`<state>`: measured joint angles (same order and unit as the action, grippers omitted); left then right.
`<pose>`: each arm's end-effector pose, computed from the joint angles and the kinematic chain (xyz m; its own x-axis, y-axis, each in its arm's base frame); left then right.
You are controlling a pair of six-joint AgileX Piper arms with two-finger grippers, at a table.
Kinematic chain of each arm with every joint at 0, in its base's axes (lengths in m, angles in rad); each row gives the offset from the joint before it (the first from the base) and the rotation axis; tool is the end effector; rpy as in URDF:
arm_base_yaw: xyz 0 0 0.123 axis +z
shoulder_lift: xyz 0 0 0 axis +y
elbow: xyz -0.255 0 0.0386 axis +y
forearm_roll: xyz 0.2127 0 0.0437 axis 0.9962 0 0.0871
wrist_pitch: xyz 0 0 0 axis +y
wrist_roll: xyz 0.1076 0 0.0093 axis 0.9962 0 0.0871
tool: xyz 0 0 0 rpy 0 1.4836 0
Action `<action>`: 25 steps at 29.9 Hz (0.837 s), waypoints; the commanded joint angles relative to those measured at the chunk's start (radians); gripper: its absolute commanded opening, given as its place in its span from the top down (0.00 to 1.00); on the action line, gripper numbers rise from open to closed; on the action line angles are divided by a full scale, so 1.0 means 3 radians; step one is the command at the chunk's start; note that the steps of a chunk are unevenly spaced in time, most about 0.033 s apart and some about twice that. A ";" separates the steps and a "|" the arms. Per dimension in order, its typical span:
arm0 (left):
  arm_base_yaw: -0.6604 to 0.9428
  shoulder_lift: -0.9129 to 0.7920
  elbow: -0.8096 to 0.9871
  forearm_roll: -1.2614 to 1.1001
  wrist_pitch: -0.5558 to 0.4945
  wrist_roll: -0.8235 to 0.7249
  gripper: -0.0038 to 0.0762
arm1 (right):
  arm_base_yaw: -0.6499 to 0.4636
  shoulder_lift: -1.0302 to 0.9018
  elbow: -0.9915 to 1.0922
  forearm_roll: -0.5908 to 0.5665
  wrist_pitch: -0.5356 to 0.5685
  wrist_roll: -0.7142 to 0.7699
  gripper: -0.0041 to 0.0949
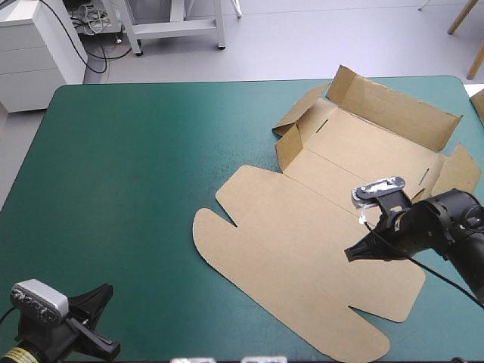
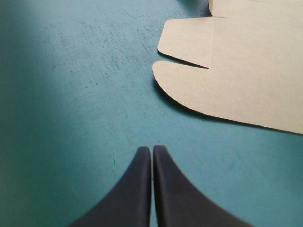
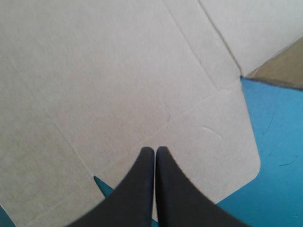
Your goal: Fold the box
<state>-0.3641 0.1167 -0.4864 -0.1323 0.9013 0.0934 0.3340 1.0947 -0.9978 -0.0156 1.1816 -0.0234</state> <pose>0.0249 -0.0215 0.2628 -0.3932 0.1616 -0.9051 0.4460 0.8944 -0.0341 0.1642 0.0553 0.2899 -0.8677 -0.3321 -0.3699 -0.3483 0.9371 -0.0243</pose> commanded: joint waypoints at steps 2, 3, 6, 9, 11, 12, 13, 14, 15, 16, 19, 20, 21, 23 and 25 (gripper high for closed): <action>-0.0020 0.0057 -0.0072 -0.0048 -0.0237 -0.0009 0.96 | -0.0003 -0.0079 -0.0382 -0.0070 -0.0040 0.0045 0.96; -0.0020 0.0057 -0.0072 -0.0048 -0.0237 -0.0009 0.96 | -0.0003 -0.0079 -0.0438 -0.0077 -0.0040 0.0045 0.96; -0.0020 0.0057 -0.0072 -0.0048 -0.0237 -0.0009 0.96 | -0.0017 -0.0085 -0.0556 -0.0108 -0.0040 0.0051 0.96; -0.0020 0.0057 -0.0072 -0.0048 -0.0237 -0.0009 0.96 | -0.0017 -0.0085 -0.0608 -0.0247 -0.0033 0.0119 0.96; -0.0020 0.0057 -0.0072 -0.0048 -0.0237 -0.0009 0.96 | -0.0017 -0.0102 -0.0614 -0.0376 -0.0033 0.0180 0.96; -0.0020 0.0057 -0.0072 -0.0048 -0.0237 -0.0009 0.96 | -0.0017 -0.0107 -0.0614 -0.0430 -0.0033 0.0223 0.96; -0.0020 0.0057 -0.0072 -0.0048 -0.0237 -0.0009 0.96 | -0.0017 -0.0125 -0.0623 -0.0477 -0.0033 0.0248 0.98; -0.0020 0.0057 -0.0072 -0.0048 -0.0237 -0.0009 0.96 | -0.0017 -0.0141 -0.0626 -0.0512 -0.0033 0.0262 0.98; -0.0020 0.0057 -0.0072 -0.0048 -0.0237 -0.0009 0.96 | -0.0022 -0.0144 -0.0631 -0.0529 -0.0033 0.0262 0.98; -0.0020 0.0057 -0.0072 -0.0048 -0.0237 -0.0009 0.96 | -0.0056 -0.0154 -0.0647 -0.0529 -0.0033 0.0270 0.98; -0.0020 0.0057 -0.0072 -0.0048 -0.0237 -0.0009 0.96 | -0.0272 -0.0174 -0.0669 -0.0491 -0.0033 0.0270 0.98; -0.0020 0.0057 -0.0072 -0.0048 -0.0237 -0.0009 0.96 | -0.0381 -0.0181 -0.0669 -0.0469 -0.0033 0.0234 0.98; -0.0020 0.0057 -0.0072 -0.0048 -0.0237 -0.0009 0.96 | -0.0499 -0.0181 -0.0669 -0.0419 -0.0033 0.0203 0.98; -0.0020 0.0057 -0.0072 -0.0048 -0.0237 -0.0009 0.96 | -0.0720 -0.0181 -0.0669 -0.0261 -0.0033 0.0058 0.98; -0.0020 0.0057 -0.0072 -0.0048 -0.0237 -0.0009 0.96 | -0.0964 -0.0181 -0.0669 -0.0113 -0.0033 -0.0099 0.98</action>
<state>-0.3641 0.1167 -0.4861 -0.1323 0.9013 0.0934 0.1235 1.0602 -1.1663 -0.0896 1.2028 0.0053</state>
